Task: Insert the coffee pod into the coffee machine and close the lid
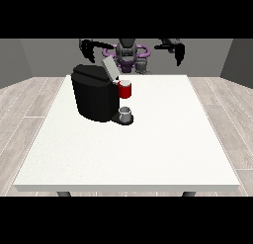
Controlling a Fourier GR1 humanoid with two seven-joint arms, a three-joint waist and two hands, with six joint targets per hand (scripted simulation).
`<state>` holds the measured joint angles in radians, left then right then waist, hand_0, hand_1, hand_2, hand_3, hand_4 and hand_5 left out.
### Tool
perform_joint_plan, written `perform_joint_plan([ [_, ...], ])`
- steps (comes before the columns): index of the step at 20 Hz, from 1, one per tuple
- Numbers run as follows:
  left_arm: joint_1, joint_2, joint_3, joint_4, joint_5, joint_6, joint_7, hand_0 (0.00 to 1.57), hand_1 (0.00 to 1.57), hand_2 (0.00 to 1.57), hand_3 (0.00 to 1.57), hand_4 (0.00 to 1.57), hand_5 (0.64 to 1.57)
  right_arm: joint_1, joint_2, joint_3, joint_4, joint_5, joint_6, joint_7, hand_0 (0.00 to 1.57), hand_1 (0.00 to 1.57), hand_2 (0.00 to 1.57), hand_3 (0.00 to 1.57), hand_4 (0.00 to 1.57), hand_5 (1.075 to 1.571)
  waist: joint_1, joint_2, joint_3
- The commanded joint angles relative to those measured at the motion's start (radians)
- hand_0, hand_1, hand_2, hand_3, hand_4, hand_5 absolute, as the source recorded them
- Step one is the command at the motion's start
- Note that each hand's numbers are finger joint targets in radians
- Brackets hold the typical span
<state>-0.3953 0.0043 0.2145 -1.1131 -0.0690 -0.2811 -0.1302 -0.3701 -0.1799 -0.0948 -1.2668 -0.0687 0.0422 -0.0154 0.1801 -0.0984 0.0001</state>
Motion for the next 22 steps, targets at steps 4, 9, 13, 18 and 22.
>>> perform_joint_plan([
  [4, 0.109, -0.004, -0.092, -0.189, 0.075, 0.024, 0.07, 0.0, 0.0, 0.0, 0.0, 0.0, 1.571, -0.08, -0.022, -0.036, 0.138, 0.008, 0.016, -0.04, 0.0, 0.0, 0.0, 0.0, 0.0, 1.571, 0.024, 0.046, 0.0002],
  [9, 0.113, 0.044, -0.032, -0.223, 0.097, 0.017, 0.097, 0.0, 0.0, 0.0, 0.0, 0.0, 1.571, -0.144, -0.002, -0.006, 0.154, 0.032, 0.016, -0.028, 0.0, 0.0, 0.0, 0.0, 0.0, 1.571, -0.023, 0.09, 0.0],
  [13, 0.145, 0.03, -0.064, -0.259, 0.072, 0.07, 0.094, 0.0, 0.0, 0.0, 0.0, 0.0, 1.571, -0.153, 0.025, 0.03, 0.164, 0.069, 0.013, -0.046, 0.0, 0.0, 0.0, 0.0, 0.0, 1.571, -0.055, 0.098, 0.0],
  [18, 0.139, 0.076, -0.042, -0.267, 0.1, 0.042, 0.067, 0.0, 0.0, 0.0, 0.0, 0.0, 1.571, -0.244, -0.001, -0.002, 0.205, 0.062, 0.028, -0.029, 0.0, 0.0, 0.0, 0.0, 0.0, 1.571, -0.041, 0.134, 0.0],
  [22, 0.147, 0.069, -0.065, -0.285, 0.094, 0.048, 0.069, 0.0, 0.0, 0.0, 0.0, 0.0, 1.571, -0.249, 0.042, 0.021, 0.241, 0.103, -0.029, -0.062, 0.0, 0.0, 0.0, 0.0, 0.0, 1.571, -0.02, 0.154, 0.0],
])
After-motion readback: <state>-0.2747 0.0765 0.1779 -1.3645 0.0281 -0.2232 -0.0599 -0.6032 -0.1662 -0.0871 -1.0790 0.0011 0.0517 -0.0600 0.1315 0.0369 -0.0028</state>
